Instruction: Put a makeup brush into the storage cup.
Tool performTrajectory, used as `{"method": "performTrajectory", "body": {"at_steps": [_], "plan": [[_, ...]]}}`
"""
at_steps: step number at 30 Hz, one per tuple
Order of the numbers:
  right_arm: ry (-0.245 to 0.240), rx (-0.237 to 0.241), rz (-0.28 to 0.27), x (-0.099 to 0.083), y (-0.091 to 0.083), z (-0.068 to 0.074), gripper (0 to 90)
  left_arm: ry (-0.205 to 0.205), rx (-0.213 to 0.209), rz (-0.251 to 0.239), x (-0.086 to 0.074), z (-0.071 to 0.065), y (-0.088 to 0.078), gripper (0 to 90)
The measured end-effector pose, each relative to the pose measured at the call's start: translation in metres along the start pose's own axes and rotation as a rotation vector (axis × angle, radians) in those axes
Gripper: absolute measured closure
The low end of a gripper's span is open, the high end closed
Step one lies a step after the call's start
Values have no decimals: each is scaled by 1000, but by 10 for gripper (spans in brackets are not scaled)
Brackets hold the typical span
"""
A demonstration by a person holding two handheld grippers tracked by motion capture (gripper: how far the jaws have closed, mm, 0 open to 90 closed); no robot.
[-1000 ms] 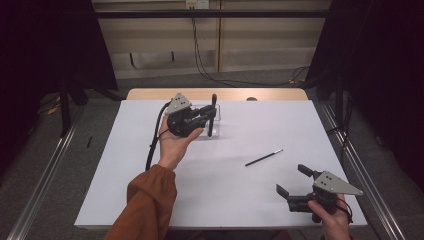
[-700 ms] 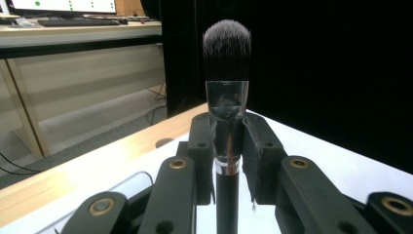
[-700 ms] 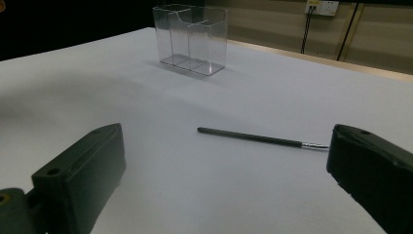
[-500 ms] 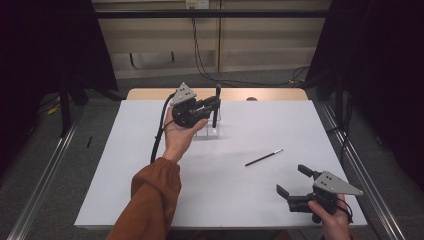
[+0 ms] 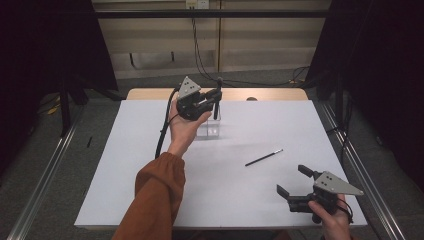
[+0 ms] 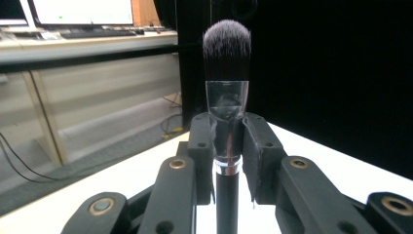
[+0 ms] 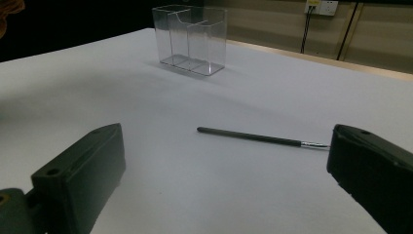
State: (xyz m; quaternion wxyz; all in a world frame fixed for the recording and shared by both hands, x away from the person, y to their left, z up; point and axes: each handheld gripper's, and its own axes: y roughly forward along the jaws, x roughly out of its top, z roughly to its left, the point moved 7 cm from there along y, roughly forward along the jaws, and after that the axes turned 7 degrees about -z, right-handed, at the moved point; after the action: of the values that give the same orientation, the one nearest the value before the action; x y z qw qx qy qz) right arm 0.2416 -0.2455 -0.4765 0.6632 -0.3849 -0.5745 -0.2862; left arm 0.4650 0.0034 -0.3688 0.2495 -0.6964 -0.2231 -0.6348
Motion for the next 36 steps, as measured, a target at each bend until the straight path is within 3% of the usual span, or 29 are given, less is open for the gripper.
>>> {"method": "performTrajectory", "body": {"at_steps": [8, 36], "plan": [[3, 3, 0, 0, 0, 0, 2, -9, 27, 2, -3, 13, 4, 756], [6, 4, 2, -1, 0, 0, 1, 11, 57, 34, -22, 24, 17, 756]]}}
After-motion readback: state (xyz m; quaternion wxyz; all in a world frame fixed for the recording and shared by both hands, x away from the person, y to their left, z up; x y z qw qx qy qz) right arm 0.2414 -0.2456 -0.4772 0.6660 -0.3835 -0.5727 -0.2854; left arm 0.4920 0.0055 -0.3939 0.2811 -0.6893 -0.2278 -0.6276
